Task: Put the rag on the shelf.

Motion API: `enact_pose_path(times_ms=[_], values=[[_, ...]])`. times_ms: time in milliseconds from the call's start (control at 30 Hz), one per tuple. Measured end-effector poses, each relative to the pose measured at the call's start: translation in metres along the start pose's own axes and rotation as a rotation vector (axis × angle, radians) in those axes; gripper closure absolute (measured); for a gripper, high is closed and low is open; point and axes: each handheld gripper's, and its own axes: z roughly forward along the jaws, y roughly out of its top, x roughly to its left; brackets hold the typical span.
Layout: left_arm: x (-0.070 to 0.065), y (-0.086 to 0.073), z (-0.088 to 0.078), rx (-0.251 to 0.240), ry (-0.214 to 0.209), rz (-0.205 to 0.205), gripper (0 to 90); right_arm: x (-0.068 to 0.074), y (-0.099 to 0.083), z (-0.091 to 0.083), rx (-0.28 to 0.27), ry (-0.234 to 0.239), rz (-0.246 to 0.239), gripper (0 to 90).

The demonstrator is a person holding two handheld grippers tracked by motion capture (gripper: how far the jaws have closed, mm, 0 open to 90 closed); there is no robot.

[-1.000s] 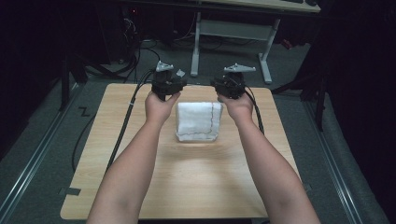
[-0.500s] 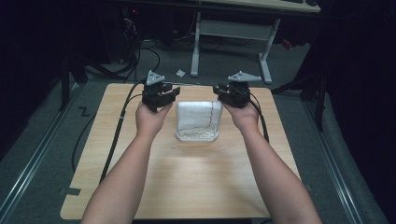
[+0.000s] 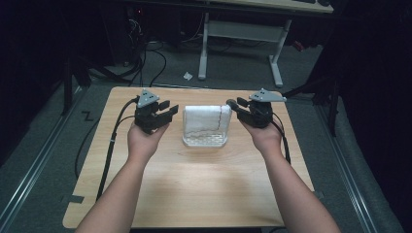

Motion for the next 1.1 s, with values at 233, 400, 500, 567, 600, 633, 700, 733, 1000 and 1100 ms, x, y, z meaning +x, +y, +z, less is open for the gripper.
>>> enact_pose_path(times_ms=[233,400,500,567,600,633,700,733,1000,1100], values=[[-0.01,-0.04,-0.032,0.036,0.0,0.051,54.8,0.008,-0.023,-0.021,0.012,0.0,-0.014,57.9],[-0.01,-0.083,-0.045,0.111,-0.016,0.037,54.3,0.021,-0.052,-0.031,0.051,0.009,-0.031,52.0],[-0.011,-0.113,-0.053,0.152,-0.025,0.034,53.6,0.03,-0.074,-0.036,0.072,0.013,-0.034,50.7],[-0.012,-0.127,-0.058,0.163,-0.031,0.024,53.2,0.036,-0.09,-0.04,0.089,0.015,-0.032,49.2],[-0.012,-0.135,-0.061,0.174,-0.033,0.018,53.1,0.039,-0.097,-0.042,0.099,0.014,-0.032,48.6],[-0.013,-0.142,-0.063,0.187,-0.034,0.016,52.6,0.042,-0.105,-0.044,0.106,0.01,-0.033,48.5],[-0.016,-0.157,-0.067,0.217,-0.03,0.022,52.0,0.047,-0.12,-0.046,0.124,0.009,-0.029,47.7],[-0.019,-0.164,-0.068,0.23,-0.03,0.027,51.7,0.048,-0.128,-0.048,0.137,0.006,-0.023,47.2],[-0.029,-0.187,-0.072,0.289,-0.063,0.04,49.4,0.052,-0.179,-0.056,0.207,0.01,0.007,45.9],[-0.025,-0.188,-0.069,0.289,-0.06,0.009,49.1,0.045,-0.18,-0.054,0.204,0.008,0.049,45.5]])
